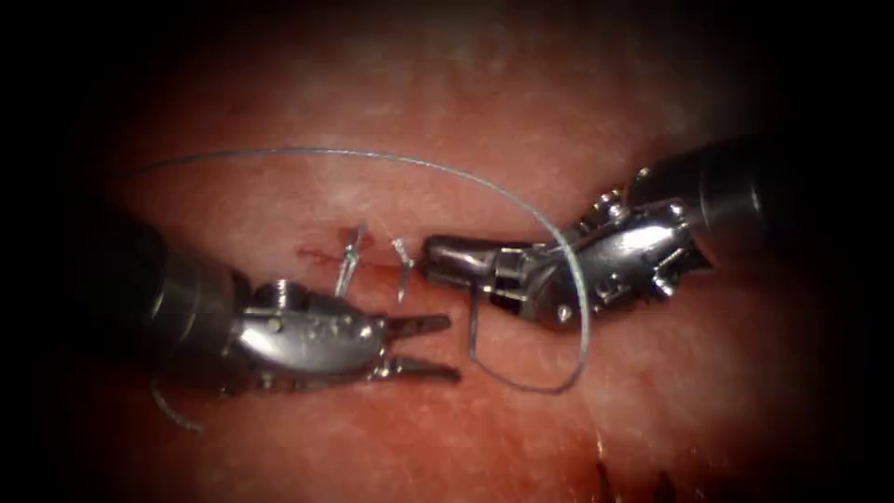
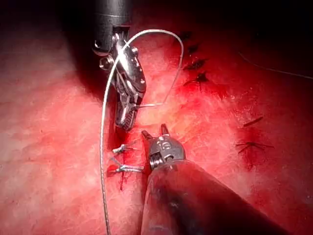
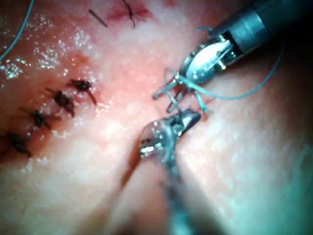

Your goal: Wound Closure

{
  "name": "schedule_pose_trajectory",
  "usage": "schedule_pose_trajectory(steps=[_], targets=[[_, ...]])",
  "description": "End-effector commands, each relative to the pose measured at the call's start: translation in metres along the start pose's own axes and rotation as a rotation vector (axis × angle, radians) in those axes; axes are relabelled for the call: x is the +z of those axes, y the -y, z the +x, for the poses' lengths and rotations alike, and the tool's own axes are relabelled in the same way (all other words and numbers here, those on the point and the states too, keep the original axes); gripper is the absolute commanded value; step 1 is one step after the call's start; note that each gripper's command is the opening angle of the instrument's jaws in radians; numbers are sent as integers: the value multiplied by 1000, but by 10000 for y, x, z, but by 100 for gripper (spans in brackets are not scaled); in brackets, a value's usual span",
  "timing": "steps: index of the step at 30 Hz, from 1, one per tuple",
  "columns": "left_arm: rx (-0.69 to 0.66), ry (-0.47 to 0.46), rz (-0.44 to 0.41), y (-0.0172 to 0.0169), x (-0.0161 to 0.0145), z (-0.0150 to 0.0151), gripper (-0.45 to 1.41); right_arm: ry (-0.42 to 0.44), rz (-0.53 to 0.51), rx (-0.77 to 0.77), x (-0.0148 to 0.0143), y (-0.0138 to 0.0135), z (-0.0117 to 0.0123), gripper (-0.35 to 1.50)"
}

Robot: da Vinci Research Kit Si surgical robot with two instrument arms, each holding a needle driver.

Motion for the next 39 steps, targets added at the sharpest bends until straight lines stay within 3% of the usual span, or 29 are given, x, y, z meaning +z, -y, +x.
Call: schedule_pose_trajectory(steps=[1, 19, 31, 39], targets=[[-3, 3, -1, -8, 7, -7, 12, -7, -21, 20, 4, -3, 2, -35], [-15, 3, 5, -7, 11, -1, 14, -9, -77, 12, 5, -37, 22, -35], [-14, 3, 6, -7, 12, -2, 14, -4, -92, 21, 5, -56, 20, -35], [-10, 3, 6, -5, 12, -6, 14, 20, -114, 262, 10, -85, 4, -35]])
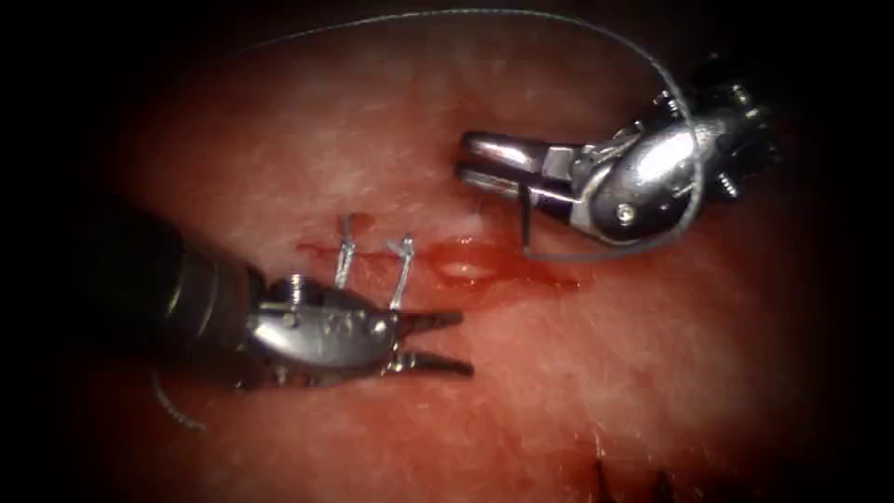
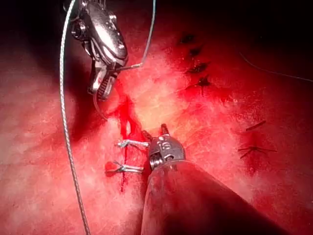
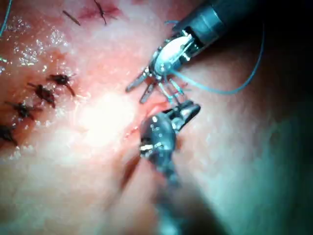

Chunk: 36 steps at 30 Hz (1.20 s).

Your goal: Wound Closure

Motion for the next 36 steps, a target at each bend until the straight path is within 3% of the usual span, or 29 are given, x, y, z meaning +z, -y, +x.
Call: schedule_pose_trajectory(steps=[1, 5, 17, 22, 28, 29, 36], targets=[[-1, 2, -4, -8, 5, -8, 14, 6, 1, 46, 6, 6, -9, -35], [-1, 2, -4, -8, 5, -8, 14, 40, 16, 214, 10, 1, -18, -35], [0, 4, -3, -8, 6, -10, 14, 73, -13, 358, 13, -9, -21, -35], [1, 8, 0, -7, 7, -10, 14, 101, -2, 503, 19, -11, -26, -35], [2, 11, 2, -7, 6, -11, 14, 123, 13, 617, 24, -9, -30, -35], [2, 11, 2, -7, 6, -11, 14, 133, 28, 696, 25, -6, -31, -35], [3, 17, 2, -7, 6, -12, 12, 160, 70, 881, 24, 6, -43, -35]])
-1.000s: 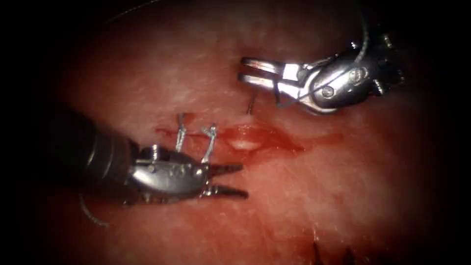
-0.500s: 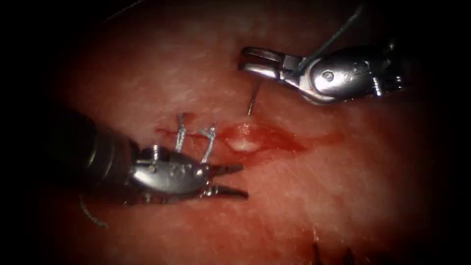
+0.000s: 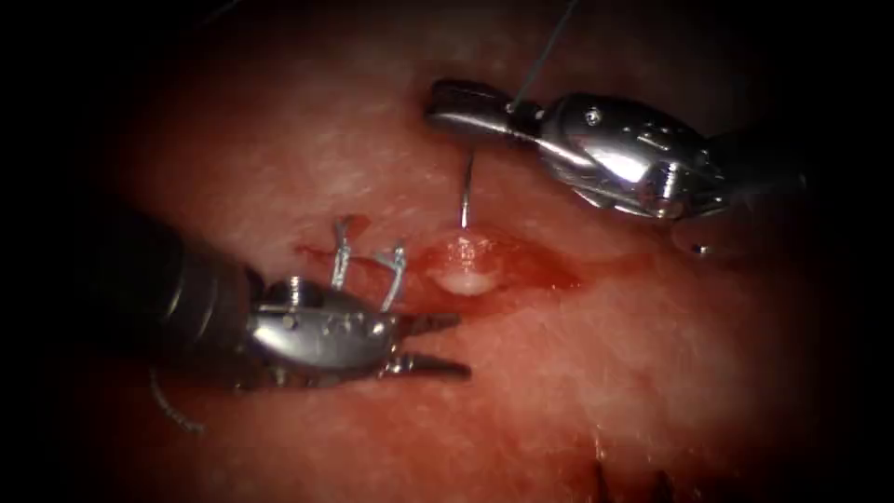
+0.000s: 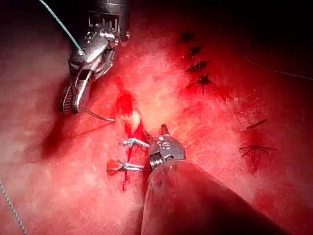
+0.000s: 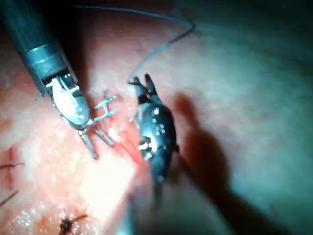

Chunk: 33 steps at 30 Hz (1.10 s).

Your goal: Wound Closure

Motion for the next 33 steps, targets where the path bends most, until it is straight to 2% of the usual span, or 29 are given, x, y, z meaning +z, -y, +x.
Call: schedule_pose_trajectory(steps=[1, 7, 16, 25, 33], targets=[[-2, 3, -2, -8, 4, -8, 12, 31, 18, 71, 7, 11, -18, -35], [-1, 4, 3, -6, 3, -9, 12, 107, 27, 179, 8, 23, -33, -35], [0, 7, 2, -6, 2, -10, 12, 204, 42, 256, 6, 50, -55, -35], [-1, 7, 3, -6, 2, -10, 12, 245, 57, 310, -8, 80, -63, -35], [-2, 7, 4, -5, 0, -9, 12, 260, 73, 354, -20, 92, -77, -35]])
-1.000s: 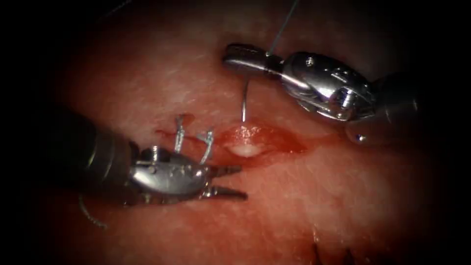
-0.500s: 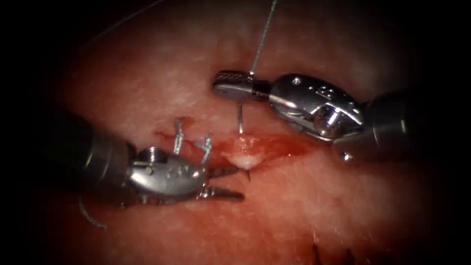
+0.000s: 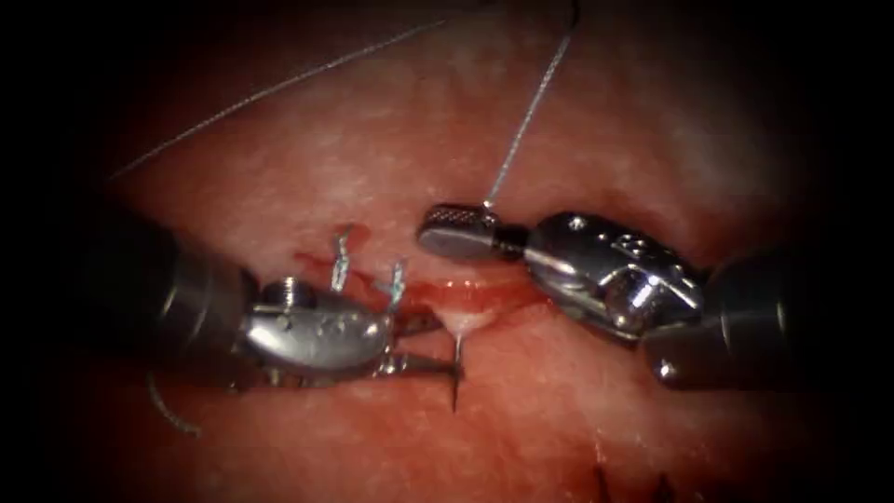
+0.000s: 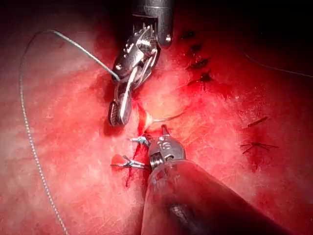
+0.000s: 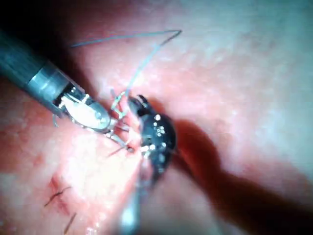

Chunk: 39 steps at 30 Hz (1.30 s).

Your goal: Wound Closure

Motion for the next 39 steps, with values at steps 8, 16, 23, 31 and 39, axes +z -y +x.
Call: schedule_pose_trajectory(steps=[8, 16, 23, 31, 39], targets=[[155, 8, -8, -10, -5, 1, 16, -63, -22, -58, 6, -7, 2, 76], [445, 11, -37, -13, -21, 19, 19, -79, -45, -136, -21, -35, 17, 99], [615, 13, -45, -12, -25, 21, 19, -116, -83, -161, -50, -61, 24, 99], [684, 23, -26, -15, -5, 16, 37, -146, -117, -170, -58, -67, 23, 101], [687, -118, 87, -23, 23, -8, 37, -167, -119, -175, -58, -66, 22, 98]])
